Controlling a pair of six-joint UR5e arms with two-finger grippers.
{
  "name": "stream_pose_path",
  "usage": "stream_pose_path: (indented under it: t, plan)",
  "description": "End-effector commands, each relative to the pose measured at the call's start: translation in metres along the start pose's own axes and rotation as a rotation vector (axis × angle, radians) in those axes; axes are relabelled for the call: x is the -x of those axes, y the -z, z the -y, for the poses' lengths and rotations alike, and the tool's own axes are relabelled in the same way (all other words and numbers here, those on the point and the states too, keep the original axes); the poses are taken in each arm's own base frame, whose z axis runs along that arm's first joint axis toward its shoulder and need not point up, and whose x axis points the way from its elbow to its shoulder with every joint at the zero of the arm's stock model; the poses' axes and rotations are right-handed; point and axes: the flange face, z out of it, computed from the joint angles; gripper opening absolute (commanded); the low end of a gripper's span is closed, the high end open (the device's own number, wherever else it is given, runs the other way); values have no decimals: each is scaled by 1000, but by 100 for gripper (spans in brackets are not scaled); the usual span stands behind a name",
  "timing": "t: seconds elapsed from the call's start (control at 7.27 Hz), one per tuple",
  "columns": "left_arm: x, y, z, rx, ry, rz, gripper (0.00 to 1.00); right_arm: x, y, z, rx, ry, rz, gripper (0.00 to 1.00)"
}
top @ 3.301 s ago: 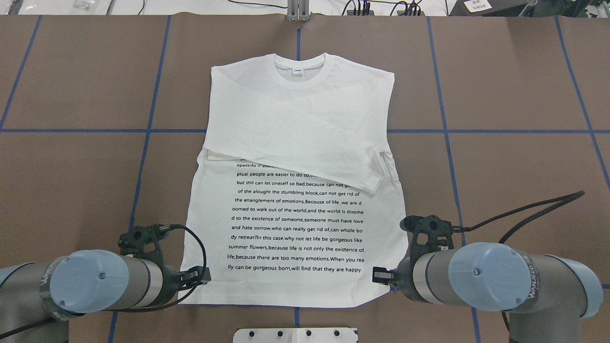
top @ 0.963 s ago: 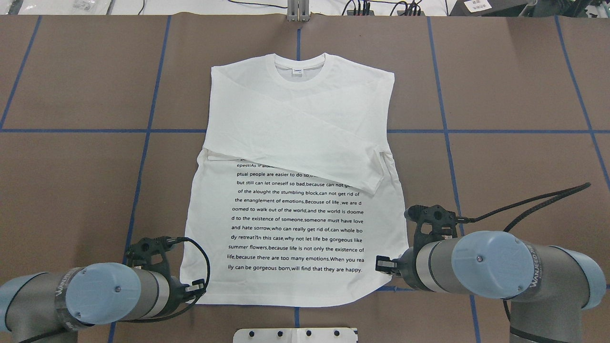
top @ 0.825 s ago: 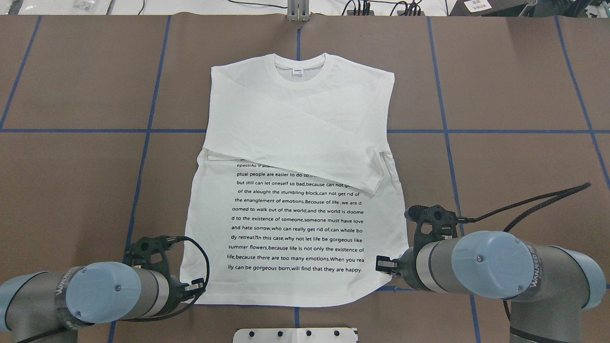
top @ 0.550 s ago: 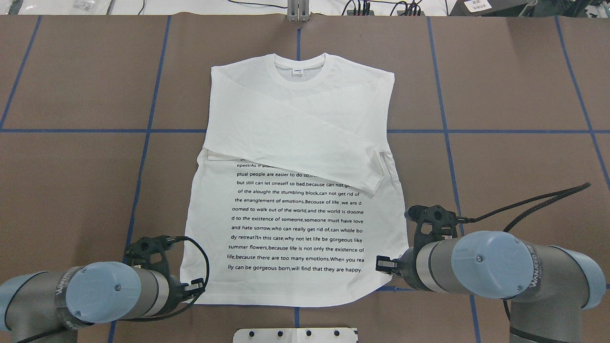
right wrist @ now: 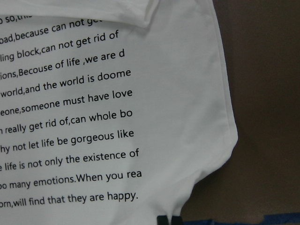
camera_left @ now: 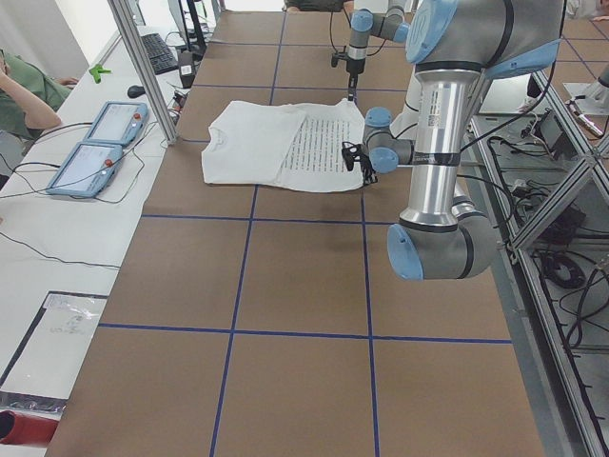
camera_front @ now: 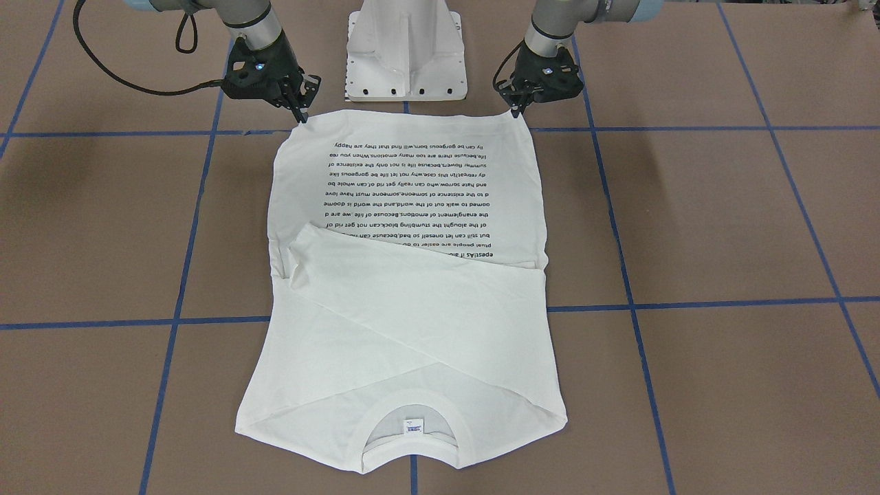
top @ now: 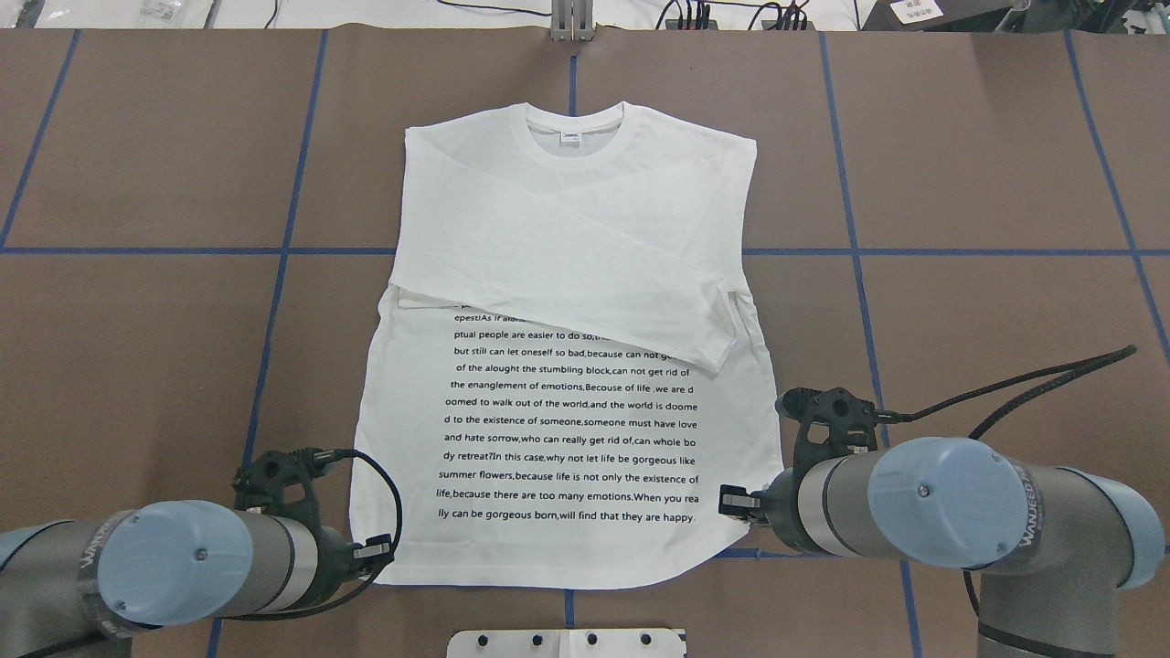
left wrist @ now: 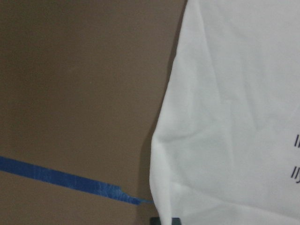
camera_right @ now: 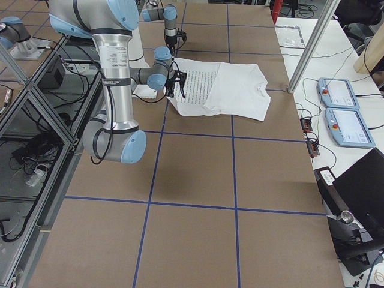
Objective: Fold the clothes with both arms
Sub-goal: 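Lift the hem with both grippers and fold it toward the collar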
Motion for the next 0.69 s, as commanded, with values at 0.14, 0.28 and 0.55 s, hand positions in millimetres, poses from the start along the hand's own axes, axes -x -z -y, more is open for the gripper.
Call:
stream_pose_path:
  t: [0.14, 0.28, 0.55]
  plan:
    - [-6, 41, -5, 14, -3, -50, 0, -22, 42, 18, 58, -39, 28, 0]
    - [3, 53, -8, 43, -6, -50, 0, -38, 62, 20, 96, -55, 31, 0]
    - [-1, 104, -20, 112, -22, -127, 0, -39, 86, 10, 156, -47, 62, 0]
